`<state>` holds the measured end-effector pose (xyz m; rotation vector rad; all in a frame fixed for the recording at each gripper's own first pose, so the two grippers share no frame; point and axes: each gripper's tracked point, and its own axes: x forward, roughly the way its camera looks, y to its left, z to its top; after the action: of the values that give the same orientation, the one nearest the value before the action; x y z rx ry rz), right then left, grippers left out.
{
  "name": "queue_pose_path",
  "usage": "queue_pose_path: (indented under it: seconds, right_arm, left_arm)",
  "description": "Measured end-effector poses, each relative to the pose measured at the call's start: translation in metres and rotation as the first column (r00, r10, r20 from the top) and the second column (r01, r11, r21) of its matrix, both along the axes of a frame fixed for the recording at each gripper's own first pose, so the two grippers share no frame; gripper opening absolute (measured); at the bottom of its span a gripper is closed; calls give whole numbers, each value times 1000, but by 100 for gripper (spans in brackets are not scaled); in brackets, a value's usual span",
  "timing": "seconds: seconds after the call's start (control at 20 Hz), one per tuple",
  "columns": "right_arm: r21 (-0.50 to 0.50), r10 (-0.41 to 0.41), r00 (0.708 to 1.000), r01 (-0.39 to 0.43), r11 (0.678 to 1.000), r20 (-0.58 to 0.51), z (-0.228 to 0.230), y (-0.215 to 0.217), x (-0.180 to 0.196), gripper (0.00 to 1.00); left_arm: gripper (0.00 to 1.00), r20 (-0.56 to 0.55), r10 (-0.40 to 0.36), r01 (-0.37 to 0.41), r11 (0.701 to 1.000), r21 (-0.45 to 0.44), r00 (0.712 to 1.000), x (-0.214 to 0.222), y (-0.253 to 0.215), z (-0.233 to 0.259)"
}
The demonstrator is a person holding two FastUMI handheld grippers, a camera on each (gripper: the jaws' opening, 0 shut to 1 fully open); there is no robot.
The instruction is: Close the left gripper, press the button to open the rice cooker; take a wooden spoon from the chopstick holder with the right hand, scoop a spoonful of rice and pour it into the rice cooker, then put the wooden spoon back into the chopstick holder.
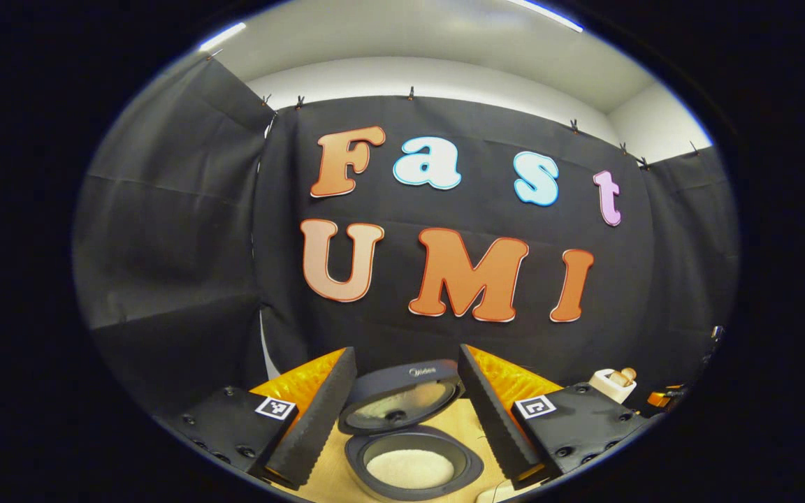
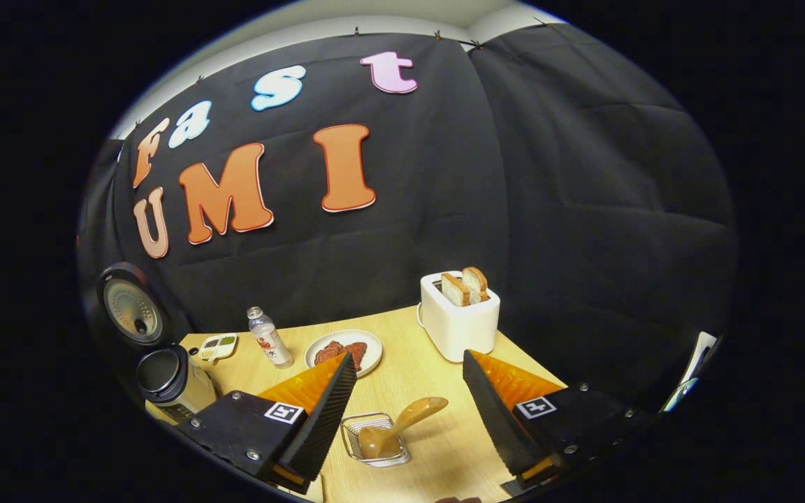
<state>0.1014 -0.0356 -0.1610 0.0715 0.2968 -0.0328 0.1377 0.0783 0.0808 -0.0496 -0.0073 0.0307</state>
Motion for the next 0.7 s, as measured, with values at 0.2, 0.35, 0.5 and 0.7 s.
queue_pose_path:
  seconds: [0.2, 0.35, 0.5, 0.7]
  right_arm:
    - [0, 14, 1000, -14, 1000, 23, 21, 6, -12, 95]
    - [21, 11, 999, -12, 1000, 38, 38, 8, -22, 95]
    - [2, 17, 997, -17, 1000, 76, 71, 6, -28, 95]
    - [-50, 7, 992, -1, 999, 124, 117, -4, -34, 95]
  left_arm:
    - [98, -28, 7, -6, 999, 36, 1000, 60, -1, 17]
    - [98, -85, 4, -2, 1000, 29, 996, 104, -3, 5]
    - [96, -153, 27, -14, 996, 90, 988, 139, 1, -24]
    - [96, -258, 65, -50, 997, 65, 964, 164, 10, -73]
